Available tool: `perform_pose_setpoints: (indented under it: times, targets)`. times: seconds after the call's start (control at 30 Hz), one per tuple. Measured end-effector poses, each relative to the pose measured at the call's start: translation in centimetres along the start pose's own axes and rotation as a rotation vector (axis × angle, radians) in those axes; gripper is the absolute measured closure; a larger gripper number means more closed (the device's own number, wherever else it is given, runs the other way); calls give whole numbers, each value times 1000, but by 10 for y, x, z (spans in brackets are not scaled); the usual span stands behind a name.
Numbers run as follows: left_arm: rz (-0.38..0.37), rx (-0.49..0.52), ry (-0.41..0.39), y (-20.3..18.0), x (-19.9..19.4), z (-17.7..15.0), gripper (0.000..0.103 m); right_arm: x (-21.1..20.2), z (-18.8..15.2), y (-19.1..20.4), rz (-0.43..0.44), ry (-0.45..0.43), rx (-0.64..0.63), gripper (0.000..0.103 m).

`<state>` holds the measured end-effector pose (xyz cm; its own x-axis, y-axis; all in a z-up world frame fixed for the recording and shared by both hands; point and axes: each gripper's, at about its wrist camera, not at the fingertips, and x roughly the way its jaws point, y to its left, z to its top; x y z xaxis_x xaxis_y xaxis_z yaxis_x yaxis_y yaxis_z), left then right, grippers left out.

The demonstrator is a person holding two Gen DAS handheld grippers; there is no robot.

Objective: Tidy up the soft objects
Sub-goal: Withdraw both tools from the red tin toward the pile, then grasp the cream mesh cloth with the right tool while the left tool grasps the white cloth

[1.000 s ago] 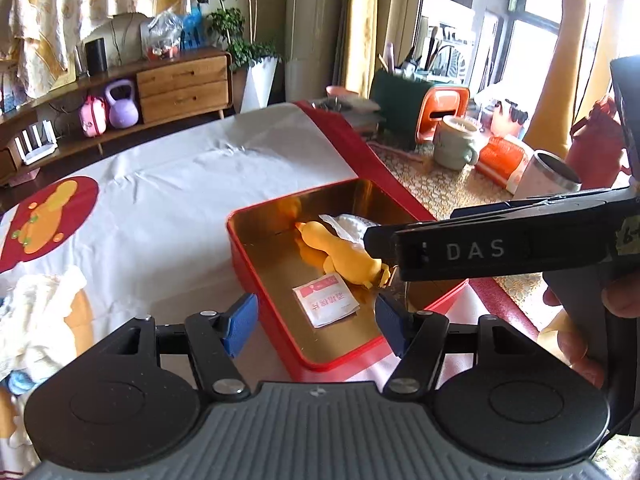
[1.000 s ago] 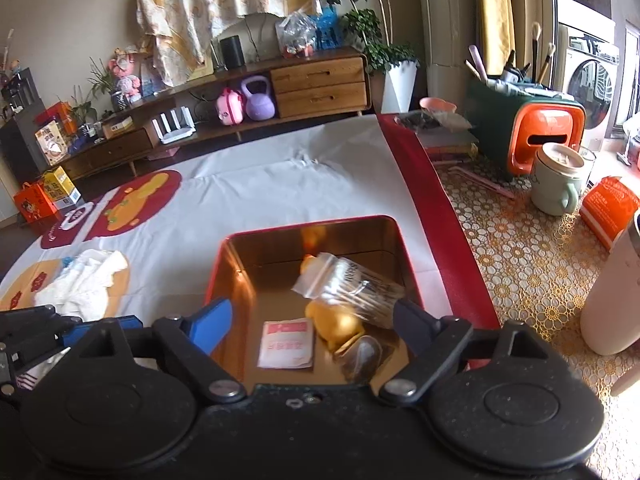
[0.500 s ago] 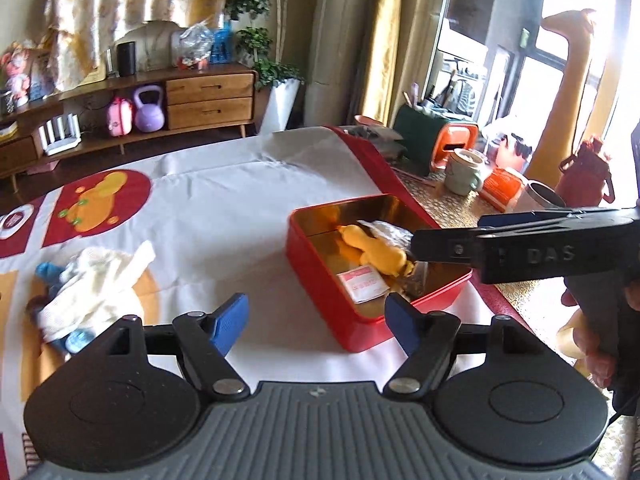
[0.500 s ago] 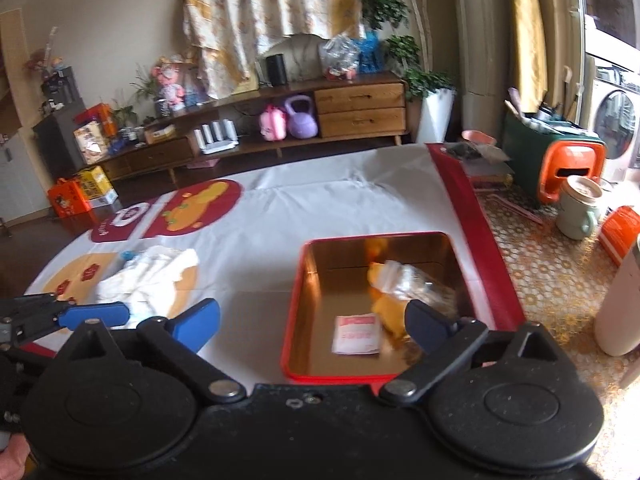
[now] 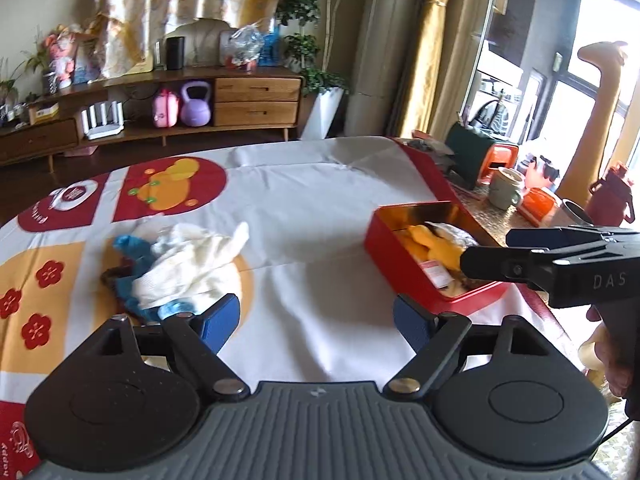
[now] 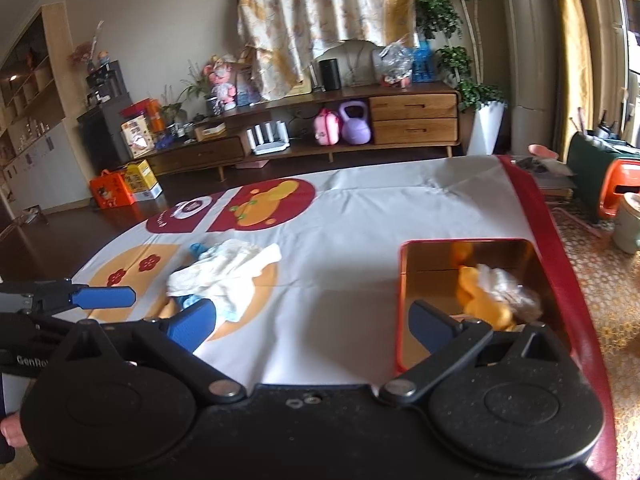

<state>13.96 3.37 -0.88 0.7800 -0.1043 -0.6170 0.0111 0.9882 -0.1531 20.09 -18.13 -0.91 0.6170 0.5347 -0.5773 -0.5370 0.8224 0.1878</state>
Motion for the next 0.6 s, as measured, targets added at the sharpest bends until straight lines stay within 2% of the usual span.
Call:
perform_pose_setpoints:
  times: [0.1,0.17,0.6]
  targets:
    - [6,-21,1,17,-5,-3,8,7,0,12,13,10,-16,1]
    - [16,-23,-13,28,-10,-6,4,13,1,19,19,14,-25,1]
    - [52,-90,-15,92,-11,-21,2,68,10,52,85,83,-65,0]
